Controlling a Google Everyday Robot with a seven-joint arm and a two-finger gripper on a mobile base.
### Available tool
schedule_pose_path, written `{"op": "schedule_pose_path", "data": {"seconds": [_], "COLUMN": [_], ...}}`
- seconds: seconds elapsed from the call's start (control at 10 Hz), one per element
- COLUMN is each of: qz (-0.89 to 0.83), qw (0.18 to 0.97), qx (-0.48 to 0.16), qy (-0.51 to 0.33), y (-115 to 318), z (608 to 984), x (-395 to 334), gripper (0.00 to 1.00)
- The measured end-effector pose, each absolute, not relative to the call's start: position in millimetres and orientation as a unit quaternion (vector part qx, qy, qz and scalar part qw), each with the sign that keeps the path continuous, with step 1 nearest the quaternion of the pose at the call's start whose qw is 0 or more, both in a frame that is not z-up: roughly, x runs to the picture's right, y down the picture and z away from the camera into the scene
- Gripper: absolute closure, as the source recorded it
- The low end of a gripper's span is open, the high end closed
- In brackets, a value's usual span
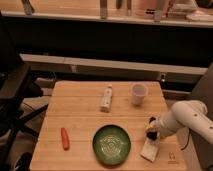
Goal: Place the eraser on the white sponge
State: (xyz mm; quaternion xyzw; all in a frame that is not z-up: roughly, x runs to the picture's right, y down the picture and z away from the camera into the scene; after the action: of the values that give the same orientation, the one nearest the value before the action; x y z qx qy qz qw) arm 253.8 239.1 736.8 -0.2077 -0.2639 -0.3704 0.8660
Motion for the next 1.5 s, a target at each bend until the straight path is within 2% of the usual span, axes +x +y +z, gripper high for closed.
{"op": "schedule_pose_path", "data": {"seconds": [0.5, 0.8, 1.1, 1.5], "qz": [-0.369, -0.372, -0.371, -0.372], "qw": [0.866, 0.864, 0.865, 0.863], "qx": [-0.211, -0.213, -0.212, -0.216], "qy": [-0.264, -0.266, -0.265, -0.266], "y": [241.3, 242.0, 239.3, 238.8], "z": [738.0, 739.8, 739.3, 738.0], "x": [256.4, 256.9, 256.9, 258.6], "gripper": [0.74, 0.49, 0.31, 0.30]}}
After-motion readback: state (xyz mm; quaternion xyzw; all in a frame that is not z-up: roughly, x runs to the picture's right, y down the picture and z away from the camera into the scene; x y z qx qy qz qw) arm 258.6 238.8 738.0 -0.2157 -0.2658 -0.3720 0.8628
